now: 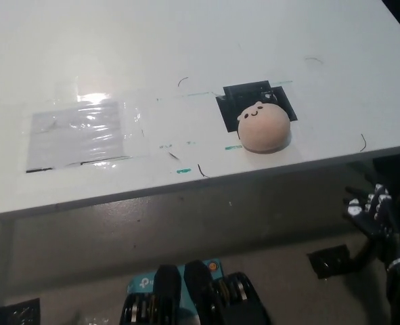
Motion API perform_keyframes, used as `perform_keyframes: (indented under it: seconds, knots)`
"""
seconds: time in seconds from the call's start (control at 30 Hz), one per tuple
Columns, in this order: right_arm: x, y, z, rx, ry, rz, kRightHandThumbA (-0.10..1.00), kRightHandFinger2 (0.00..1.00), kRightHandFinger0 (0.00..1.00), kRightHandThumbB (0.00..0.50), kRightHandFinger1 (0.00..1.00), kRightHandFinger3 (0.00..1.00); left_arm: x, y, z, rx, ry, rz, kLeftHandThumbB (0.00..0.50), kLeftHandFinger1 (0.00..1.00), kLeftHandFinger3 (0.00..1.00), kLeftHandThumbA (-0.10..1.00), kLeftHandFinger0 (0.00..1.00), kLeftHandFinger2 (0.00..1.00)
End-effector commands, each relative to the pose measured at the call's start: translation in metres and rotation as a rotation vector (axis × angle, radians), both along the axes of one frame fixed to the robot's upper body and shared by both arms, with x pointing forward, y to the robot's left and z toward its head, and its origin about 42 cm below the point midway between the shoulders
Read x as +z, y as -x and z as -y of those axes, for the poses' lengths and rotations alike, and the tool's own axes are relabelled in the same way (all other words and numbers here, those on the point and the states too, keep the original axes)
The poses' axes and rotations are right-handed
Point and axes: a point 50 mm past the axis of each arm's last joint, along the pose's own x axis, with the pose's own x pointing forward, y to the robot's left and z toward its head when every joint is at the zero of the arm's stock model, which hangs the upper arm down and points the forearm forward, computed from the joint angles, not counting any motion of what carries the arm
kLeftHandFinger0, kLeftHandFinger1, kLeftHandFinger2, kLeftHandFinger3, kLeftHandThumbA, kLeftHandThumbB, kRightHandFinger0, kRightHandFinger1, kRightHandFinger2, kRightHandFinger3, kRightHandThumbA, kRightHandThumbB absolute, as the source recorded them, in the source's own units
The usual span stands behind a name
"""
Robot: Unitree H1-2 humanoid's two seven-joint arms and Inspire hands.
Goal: The robot uses its right hand to grab and squeeze a pink dumpling toy kept on the black mask on the desk
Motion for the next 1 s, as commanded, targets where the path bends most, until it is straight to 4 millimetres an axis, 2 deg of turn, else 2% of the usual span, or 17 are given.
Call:
perform_keyframes:
  seconds: [0.0, 0.07, 0.1, 0.13, 0.17, 0.27, 0.37, 0.47, 0.5, 0.53, 0.6, 0.67, 0.7, 0.77, 0.8, 0.87, 0.97]
  knots:
    - [0.062, -0.026, -0.002, 0.052, 0.021, 0.149, 0.05, 0.69, 0.48, 0.047, 0.63, 0.97, 0.012, -0.003, -0.004, -0.019, -0.005, 0.061, 0.5, 0.01, 0.18, 0.93, 0.0, 0.13]
    - [0.077, -0.031, -0.005, 0.063, 0.028, 0.193, 0.06, 0.69, 0.47, 0.062, 0.62, 0.97, 0.011, -0.003, -0.005, -0.018, -0.006, 0.057, 0.5, 0.01, 0.17, 0.93, 0.0, 0.11]
    - [0.101, -0.039, -0.009, 0.088, 0.035, 0.242, 0.09, 0.69, 0.43, 0.07, 0.61, 0.96, 0.011, -0.003, -0.005, -0.018, -0.002, 0.062, 0.5, 0.0, 0.16, 0.92, 0.0, 0.11]
    - [0.113, -0.043, -0.011, 0.097, 0.044, 0.262, 0.09, 0.69, 0.42, 0.078, 0.61, 0.97, 0.011, -0.003, -0.005, -0.017, 0.006, 0.064, 0.5, 0.0, 0.16, 0.92, 0.0, 0.11]
    - [0.139, -0.053, -0.015, 0.125, 0.078, 0.333, 0.09, 0.68, 0.44, 0.069, 0.61, 0.98, 0.011, -0.003, -0.006, -0.017, 0.0, 0.059, 0.5, 0.0, 0.16, 0.93, 0.0, 0.12]
    - [0.173, -0.067, -0.022, 0.166, 0.117, 0.432, 0.11, 0.64, 0.44, 0.082, 0.57, 0.97, 0.01, -0.004, -0.007, -0.03, -0.016, 0.066, 0.5, 0.02, 0.18, 0.95, 0.0, 0.13]
    - [0.196, -0.076, -0.029, 0.191, 0.161, 0.494, 0.12, 0.61, 0.39, 0.104, 0.51, 0.95, 0.013, -0.008, -0.006, -0.028, -0.01, 0.068, 0.5, 0.01, 0.16, 0.94, 0.0, 0.11]
    - [0.208, -0.085, -0.037, 0.225, 0.203, 0.525, 0.18, 0.61, 0.38, 0.168, 0.52, 0.93, 0.013, -0.009, -0.006, -0.025, -0.003, 0.065, 0.5, 0.01, 0.14, 0.91, 0.0, 0.1]
    - [0.215, -0.098, -0.046, 0.299, 0.288, 0.497, 0.27, 0.71, 0.47, 0.183, 0.6, 1.0, 0.014, -0.008, -0.007, -0.036, 0.003, 0.075, 0.5, 0.02, 0.15, 0.89, 0.0, 0.11]
    - [0.217, -0.101, -0.047, 0.331, 0.344, 0.481, 0.31, 0.73, 0.48, 0.189, 0.62, 1.0, 0.014, -0.008, -0.007, -0.035, 0.005, 0.072, 0.5, 0.02, 0.16, 0.89, 0.0, 0.12]
    - [0.219, -0.109, -0.049, 0.423, 0.381, 0.439, 0.34, 0.9, 0.53, 0.209, 0.73, 1.0, 0.014, -0.008, -0.007, -0.031, 0.003, 0.069, 0.5, 0.02, 0.16, 0.89, 0.0, 0.12]
    - [0.218, -0.124, -0.054, 0.536, 0.444, 0.342, 0.36, 1.0, 0.61, 0.281, 0.83, 1.0, 0.015, -0.009, -0.007, -0.036, 0.0, 0.07, 0.5, 0.02, 0.16, 0.89, 0.0, 0.12]
    - [0.215, -0.128, -0.056, 0.554, 0.455, 0.324, 0.33, 1.0, 0.65, 0.302, 0.88, 1.0, 0.015, -0.009, -0.007, -0.037, -0.004, 0.072, 0.5, 0.03, 0.16, 0.9, 0.0, 0.12]
    - [0.206, -0.139, -0.064, 0.606, 0.524, 0.279, 0.39, 1.0, 0.78, 0.337, 0.98, 1.0, 0.016, -0.009, -0.007, -0.037, -0.011, 0.072, 0.5, 0.03, 0.16, 0.92, 0.0, 0.12]
    - [0.206, -0.141, -0.065, 0.613, 0.538, 0.277, 0.39, 1.0, 0.81, 0.336, 1.0, 1.0, 0.016, -0.009, -0.007, -0.037, -0.01, 0.073, 0.5, 0.02, 0.16, 0.92, 0.0, 0.12]
    - [0.2, -0.146, -0.07, 0.636, 0.581, 0.25, 0.44, 1.0, 1.0, 0.346, 1.0, 1.0, 0.016, -0.009, -0.006, -0.025, -0.005, 0.071, 0.5, 0.0, 0.15, 0.91, 0.0, 0.09]
    - [0.193, -0.153, -0.078, 0.646, 0.694, 0.219, 0.51, 1.0, 1.0, 0.371, 1.0, 1.0, 0.015, -0.011, -0.007, -0.029, -0.008, 0.074, 0.5, 0.01, 0.16, 0.92, 0.0, 0.1]
